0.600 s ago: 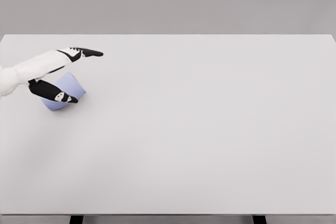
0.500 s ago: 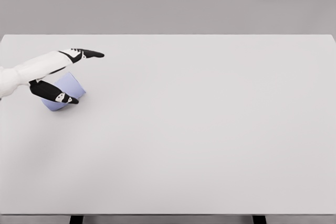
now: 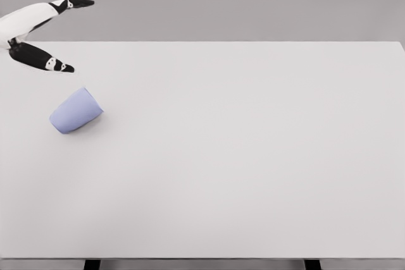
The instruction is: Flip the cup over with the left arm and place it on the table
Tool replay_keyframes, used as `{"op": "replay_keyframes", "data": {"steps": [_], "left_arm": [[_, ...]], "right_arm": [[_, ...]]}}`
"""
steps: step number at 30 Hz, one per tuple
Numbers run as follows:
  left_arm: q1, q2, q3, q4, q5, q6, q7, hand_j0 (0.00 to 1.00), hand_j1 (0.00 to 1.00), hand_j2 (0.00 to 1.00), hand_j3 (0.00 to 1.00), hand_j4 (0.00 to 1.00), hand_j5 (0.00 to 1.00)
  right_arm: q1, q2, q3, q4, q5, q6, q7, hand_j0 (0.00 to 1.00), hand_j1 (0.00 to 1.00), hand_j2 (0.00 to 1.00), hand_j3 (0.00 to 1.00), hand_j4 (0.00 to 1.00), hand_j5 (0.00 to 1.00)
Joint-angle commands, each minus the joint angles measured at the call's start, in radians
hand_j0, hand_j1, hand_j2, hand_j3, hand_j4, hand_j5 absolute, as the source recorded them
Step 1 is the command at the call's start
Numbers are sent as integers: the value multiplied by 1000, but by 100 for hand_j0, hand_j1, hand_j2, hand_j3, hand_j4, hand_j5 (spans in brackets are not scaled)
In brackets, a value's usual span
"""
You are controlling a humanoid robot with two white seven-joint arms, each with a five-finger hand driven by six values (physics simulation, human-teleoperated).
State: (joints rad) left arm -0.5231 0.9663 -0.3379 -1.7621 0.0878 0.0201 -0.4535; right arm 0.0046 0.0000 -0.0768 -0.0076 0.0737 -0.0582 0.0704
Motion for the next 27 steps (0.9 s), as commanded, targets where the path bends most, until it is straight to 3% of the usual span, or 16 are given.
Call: {"op": "replay_keyframes", "data": {"steps": [1,3,4,7,8,11,12,16,18,21,24,27], "left_arm": [[0,156,-107,0,78,23,125,100,100,100,100,100,100],[0,167,-118,0,89,-78,111,100,100,100,100,100,100],[6,225,-139,0,102,-117,113,100,100,100,100,100,100],[17,256,-191,29,483,-108,102,100,100,100,100,100,100],[20,256,-193,24,494,-80,95,100,100,100,100,100,100],[17,195,-194,0,474,155,91,100,100,100,100,100,100],[18,178,-196,0,419,199,90,100,100,100,100,100,100],[18,98,-211,6,328,288,76,100,100,100,100,100,100],[-8,46,-274,90,357,291,82,100,100,100,100,100,100],[-61,38,-303,72,349,374,82,100,100,100,100,100,100],[-69,-1,-332,66,233,481,82,100,100,100,100,100,100],[-84,-4,-342,59,217,544,81,100,100,100,100,100,100]], "right_arm": [[0,0,0,0,0,0,0,100,100,100,100,100,100],[0,0,0,0,0,0,0,100,100,100,100,100,100],[-2,0,0,0,0,0,0,100,100,100,100,100,100],[-2,0,0,0,0,0,0,100,100,100,100,100,100],[-2,0,0,0,0,0,0,100,100,100,100,100,100],[-2,0,0,0,0,0,0,100,100,100,100,100,100],[0,0,0,0,0,1,0,100,100,100,100,100,100],[-2,0,0,0,0,0,0,100,100,100,100,100,100],[-2,0,0,0,0,0,0,100,100,100,100,100,100],[-2,0,0,0,0,0,0,100,100,100,100,100,100],[-2,0,-1,0,0,0,0,100,100,100,100,100,100],[-2,0,0,0,0,0,0,100,100,100,100,100,100]]}}
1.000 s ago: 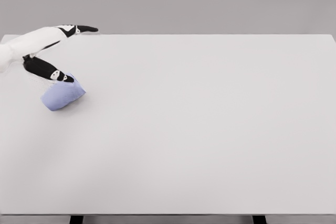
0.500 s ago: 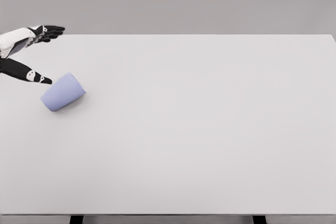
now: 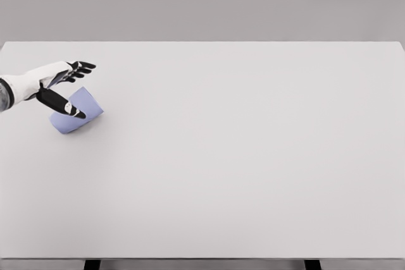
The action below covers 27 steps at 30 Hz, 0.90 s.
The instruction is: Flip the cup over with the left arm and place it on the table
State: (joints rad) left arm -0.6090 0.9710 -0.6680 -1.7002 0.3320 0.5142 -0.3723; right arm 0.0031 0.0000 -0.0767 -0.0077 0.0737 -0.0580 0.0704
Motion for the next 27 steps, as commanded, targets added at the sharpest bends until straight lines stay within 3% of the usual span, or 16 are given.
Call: {"op": "replay_keyframes", "data": {"steps": [1,6,10,15,27], "left_arm": [[0,-9,-12,-3,-31,55,1,100,100,100,100,100,100],[-3,-63,-13,14,-100,97,1,99,99,99,99,99,99],[-8,-90,-18,31,-103,97,1,100,100,100,100,100,100],[-8,-127,-24,92,-152,97,3,100,100,100,100,100,100],[-8,-155,-48,131,-174,97,42,100,100,100,100,100,100]], "right_arm": [[0,0,0,0,0,1,0,100,100,100,100,100,100],[0,0,0,0,0,0,0,100,100,100,100,100,100],[0,0,0,0,0,0,0,100,100,100,100,100,100],[0,0,0,0,0,0,0,100,100,100,100,100,100],[2,0,0,0,0,0,0,100,100,100,100,100,100]]}}
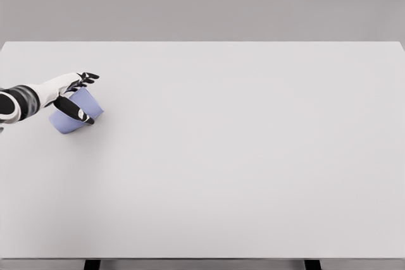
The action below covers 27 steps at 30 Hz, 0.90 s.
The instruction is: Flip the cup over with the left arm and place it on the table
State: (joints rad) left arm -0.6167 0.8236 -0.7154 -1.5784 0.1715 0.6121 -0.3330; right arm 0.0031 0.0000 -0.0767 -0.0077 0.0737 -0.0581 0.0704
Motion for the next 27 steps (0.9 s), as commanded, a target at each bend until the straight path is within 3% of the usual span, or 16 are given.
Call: {"op": "replay_keyframes", "data": {"steps": [1,9,16,20,22,23,27], "left_arm": [[0,-12,-3,15,-18,-1,3,100,100,100,100,100,100],[2,-18,-16,28,-20,-1,3,98,98,98,98,98,98],[5,-18,-19,37,-20,-1,6,87,87,87,87,87,87],[8,-15,-22,40,-15,-22,3,90,90,90,90,90,90],[8,-12,-22,41,-15,-17,3,77,77,77,77,77,77],[8,-12,-22,43,-13,-17,5,60,60,60,60,60,60],[8,-12,-22,43,-13,-15,5,55,55,55,55,55,55]], "right_arm": [[0,0,0,0,0,1,0,100,100,100,100,100,100],[0,0,0,0,0,0,0,100,100,100,100,100,100],[0,0,0,0,0,0,0,100,100,100,100,100,100],[0,0,0,0,0,0,0,100,100,100,100,100,100],[0,0,0,0,0,0,0,100,100,100,100,100,100],[0,0,0,0,0,0,0,100,100,100,100,100,100],[0,0,0,0,0,0,0,100,100,100,100,100,100]]}}
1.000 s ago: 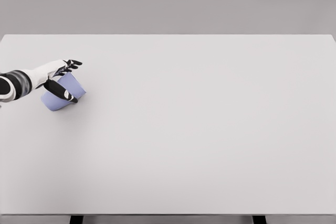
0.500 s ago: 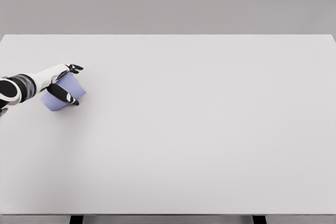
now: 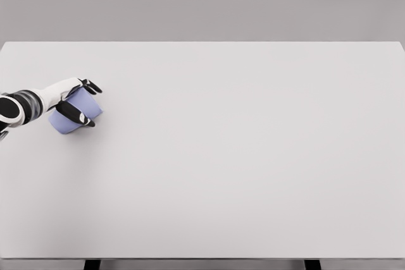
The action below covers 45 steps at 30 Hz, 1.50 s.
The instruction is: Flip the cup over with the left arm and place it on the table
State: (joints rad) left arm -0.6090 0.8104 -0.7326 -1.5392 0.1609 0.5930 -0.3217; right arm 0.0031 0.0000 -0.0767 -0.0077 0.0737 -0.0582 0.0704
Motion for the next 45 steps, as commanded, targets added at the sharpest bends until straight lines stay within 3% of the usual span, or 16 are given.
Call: {"op": "replay_keyframes", "data": {"steps": [1,9,17,21,24,27,29,31,34,38,41,45], "left_arm": [[0,1,-5,4,-3,4,-7,54,54,54,54,54,54],[-8,39,5,4,25,-9,-7,56,56,56,56,56,56],[-2,147,35,5,247,-275,-10,59,59,59,59,59,59],[5,158,36,102,351,-502,-22,60,60,60,60,60,60],[3,151,30,160,442,-682,-100,61,61,61,61,61,61],[5,141,-11,169,583,-815,-221,63,63,63,63,63,63],[5,72,-18,223,663,-872,-289,65,65,65,65,65,65],[3,-6,-18,301,709,-886,-289,65,65,65,65,65,65],[-9,-86,-7,399,740,-891,-289,65,65,65,65,65,65],[-11,-198,-7,504,736,-1073,-289,65,65,65,65,65,65],[0,-244,-5,522,730,-1204,-289,65,65,65,65,65,65],[20,-313,-8,542,726,-1204,-289,65,65,65,65,65,65]], "right_arm": [[0,0,0,0,0,0,0,100,100,100,100,100,100],[0,0,0,0,0,0,0,100,100,100,100,100,100],[0,0,0,0,0,0,0,100,100,100,100,100,100],[0,0,0,0,0,0,0,100,100,100,100,100,100],[0,0,0,0,0,0,0,100,100,100,100,100,100],[2,0,0,0,0,0,0,100,100,100,100,100,100],[0,0,0,0,0,0,0,100,100,100,100,100,100],[2,0,0,0,0,1,0,100,100,100,100,100,100],[0,0,0,0,0,0,0,100,100,100,100,100,100],[0,0,0,0,0,1,0,100,100,100,100,100,100],[0,0,0,0,0,0,0,100,100,100,100,100,100],[0,0,0,0,0,1,0,100,100,100,100,100,100]]}}
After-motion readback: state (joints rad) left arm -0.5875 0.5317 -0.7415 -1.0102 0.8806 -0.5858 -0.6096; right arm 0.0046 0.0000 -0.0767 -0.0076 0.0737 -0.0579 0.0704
